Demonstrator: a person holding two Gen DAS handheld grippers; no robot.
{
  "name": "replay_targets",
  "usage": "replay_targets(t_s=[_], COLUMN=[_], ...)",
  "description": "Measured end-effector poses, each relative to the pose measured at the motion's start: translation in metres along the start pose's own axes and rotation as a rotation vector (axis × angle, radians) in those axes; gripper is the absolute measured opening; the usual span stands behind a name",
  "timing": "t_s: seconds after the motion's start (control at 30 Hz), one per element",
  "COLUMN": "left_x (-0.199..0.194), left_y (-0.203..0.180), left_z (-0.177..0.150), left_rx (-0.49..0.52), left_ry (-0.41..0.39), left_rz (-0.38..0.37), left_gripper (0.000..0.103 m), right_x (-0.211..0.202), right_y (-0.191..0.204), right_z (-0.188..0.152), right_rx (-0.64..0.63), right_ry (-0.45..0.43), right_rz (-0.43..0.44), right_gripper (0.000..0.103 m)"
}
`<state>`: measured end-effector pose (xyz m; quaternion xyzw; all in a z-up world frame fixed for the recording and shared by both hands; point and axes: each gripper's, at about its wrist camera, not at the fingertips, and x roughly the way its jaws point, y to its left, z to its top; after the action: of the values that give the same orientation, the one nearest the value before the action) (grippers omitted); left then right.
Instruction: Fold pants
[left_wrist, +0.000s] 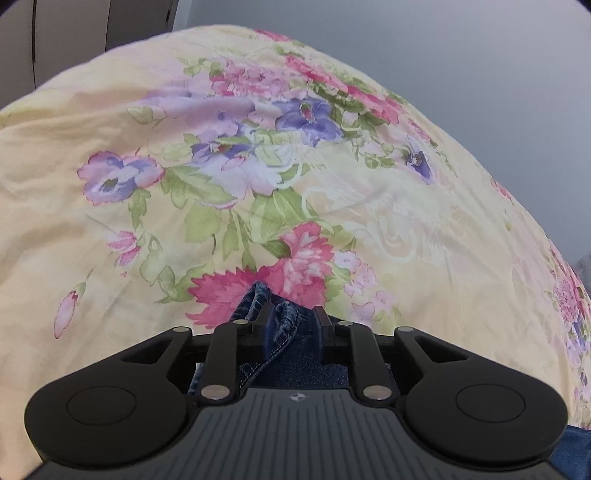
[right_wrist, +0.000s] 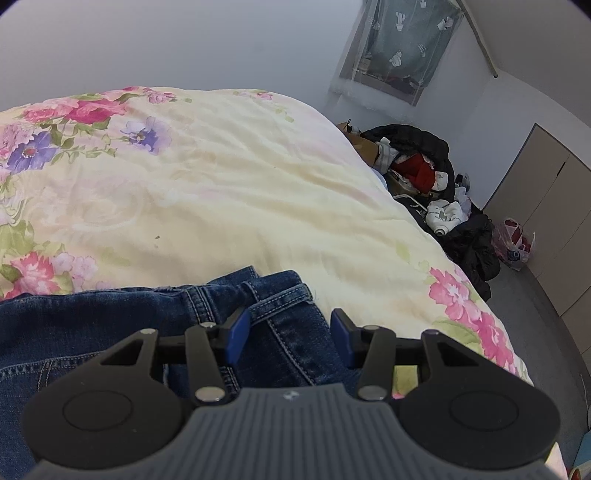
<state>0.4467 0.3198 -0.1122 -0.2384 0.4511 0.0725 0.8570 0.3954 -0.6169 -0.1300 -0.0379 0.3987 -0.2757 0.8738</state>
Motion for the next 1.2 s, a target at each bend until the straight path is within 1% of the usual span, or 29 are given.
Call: replay_targets(t_s=[0.07,0.1,0.13,0.17,0.3,0.33,0.37,0.4,0.5,0.63,0.7,0.73,0.8,0.9,0.97,1.03,1.07,1.13,1.2], left_x=[0.001,-0.001,-0.001,0.001,0.007,0.008,0.008,0.006,-0.008,-0.021,-0.023,-0.022,-0.014,-0.002,0.002,0.003,0.004,0.004,0.003], left_y=[0.002,0.0,-0.001,-0.003,-0.006,-0.009,-0.013,-0.019,-0.042,-0.067,-0.074,-0.073,-0.066,-0.066,-0.062,-0.057,-0.057,-0.058,-0.057], left_z=[0.002,0.002,0.001,0.002,0.0,-0.002,-0.004,-0.007,-0.017,-0.024,-0.023,-0.021,-0.016,-0.022,-0.023,-0.022,-0.022,-0.024,-0.025], left_rx=[-0.006,0.015,0.034,0.047,0.036,0.043,0.059,0.087,0.182,0.275,0.304,0.304,0.274,0.32,0.308,0.298,0.301,0.304,0.296], left_ry=[0.046,0.042,0.041,0.056,0.045,0.03,0.014,-0.007,-0.121,-0.235,-0.288,-0.299,-0.269,-0.222,-0.202,-0.188,-0.183,-0.18,-0.175], left_rz=[0.021,0.026,0.038,0.05,0.068,0.082,0.094,0.105,0.215,0.333,0.39,0.41,0.432,0.45,0.438,0.424,0.423,0.429,0.427], left_gripper=[0.022,0.023,0.026,0.026,0.027,0.021,0.017,0.01,0.008,0.007,0.007,0.007,0.007,0.006,0.007,0.008,0.009,0.014,0.017], right_x=[0.001,0.001,0.001,0.002,0.002,0.002,0.002,0.001,-0.001,-0.007,-0.01,-0.012,-0.015,-0.014,-0.007,-0.002,0.003,0.017,0.033], right_y=[-0.001,-0.001,-0.001,0.0,0.005,0.006,0.006,0.006,0.006,-0.001,-0.004,-0.005,-0.005,-0.004,-0.005,-0.003,0.001,0.012,0.02], right_z=[0.0,0.0,-0.001,-0.001,-0.004,-0.004,-0.005,-0.005,-0.004,-0.003,-0.002,-0.001,0.0,0.004,0.007,0.009,0.01,0.011,0.013], right_rx=[-0.002,-0.003,-0.004,-0.005,-0.021,-0.026,-0.027,-0.025,-0.037,-0.028,-0.015,-0.008,-0.012,-0.014,0.015,0.05,0.055,0.044,0.055], right_ry=[0.002,0.003,0.003,0.004,0.005,0.004,0.002,0.001,0.0,-0.018,-0.026,-0.032,-0.047,-0.059,-0.049,-0.055,-0.05,-0.021,0.024], right_rz=[-0.009,-0.013,-0.016,-0.02,-0.028,-0.033,-0.036,-0.037,-0.042,-0.044,-0.036,-0.018,0.022,0.06,0.079,0.117,0.136,0.142,0.141], right_gripper=[0.044,0.044,0.045,0.045,0.045,0.045,0.045,0.045,0.045,0.045,0.045,0.045,0.044,0.044,0.044,0.04,0.036,0.03,0.026])
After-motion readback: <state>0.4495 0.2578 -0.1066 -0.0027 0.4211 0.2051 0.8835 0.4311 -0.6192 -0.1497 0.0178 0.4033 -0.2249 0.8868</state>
